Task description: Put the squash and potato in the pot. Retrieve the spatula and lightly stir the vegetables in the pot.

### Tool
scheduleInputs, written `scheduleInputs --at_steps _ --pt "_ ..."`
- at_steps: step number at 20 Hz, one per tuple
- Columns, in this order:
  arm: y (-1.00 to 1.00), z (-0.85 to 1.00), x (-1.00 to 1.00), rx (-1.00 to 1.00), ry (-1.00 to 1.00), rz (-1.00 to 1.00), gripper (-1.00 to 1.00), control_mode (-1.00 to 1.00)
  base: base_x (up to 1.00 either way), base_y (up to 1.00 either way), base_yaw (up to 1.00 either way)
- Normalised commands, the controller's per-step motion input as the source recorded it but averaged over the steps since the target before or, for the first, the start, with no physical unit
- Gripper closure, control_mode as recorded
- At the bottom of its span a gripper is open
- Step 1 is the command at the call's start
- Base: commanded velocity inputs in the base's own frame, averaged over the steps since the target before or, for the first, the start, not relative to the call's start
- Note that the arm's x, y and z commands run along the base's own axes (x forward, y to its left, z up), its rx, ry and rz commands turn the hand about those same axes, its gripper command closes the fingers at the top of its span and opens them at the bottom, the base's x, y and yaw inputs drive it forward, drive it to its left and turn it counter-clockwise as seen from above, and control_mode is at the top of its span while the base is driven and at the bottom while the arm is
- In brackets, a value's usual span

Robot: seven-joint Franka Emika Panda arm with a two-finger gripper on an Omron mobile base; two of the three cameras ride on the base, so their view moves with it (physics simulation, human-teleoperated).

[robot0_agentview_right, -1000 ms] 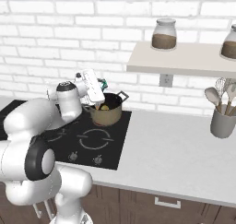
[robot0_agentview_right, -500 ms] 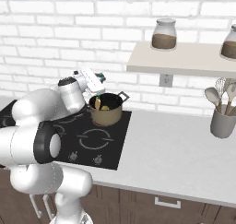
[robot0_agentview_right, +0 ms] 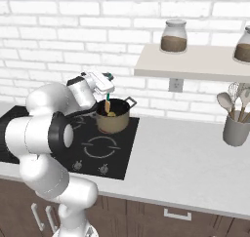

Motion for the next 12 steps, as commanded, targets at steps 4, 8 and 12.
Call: scheduleInputs --at_steps 4,8,12 --pt "0.23 -0.31 0.04 -0.09 0.04 0.03 1.0 -1.0 0.0 0.0 0.0" --pt "0.11 -0.23 0.09 -0.05 0.06 0.02 1.0 -1.0 0.0 0.0 0.0" --pt "0.07 -0.35 0.15 -0.07 0.04 0.03 1.0 -1.0 0.0 0.0 0.0"
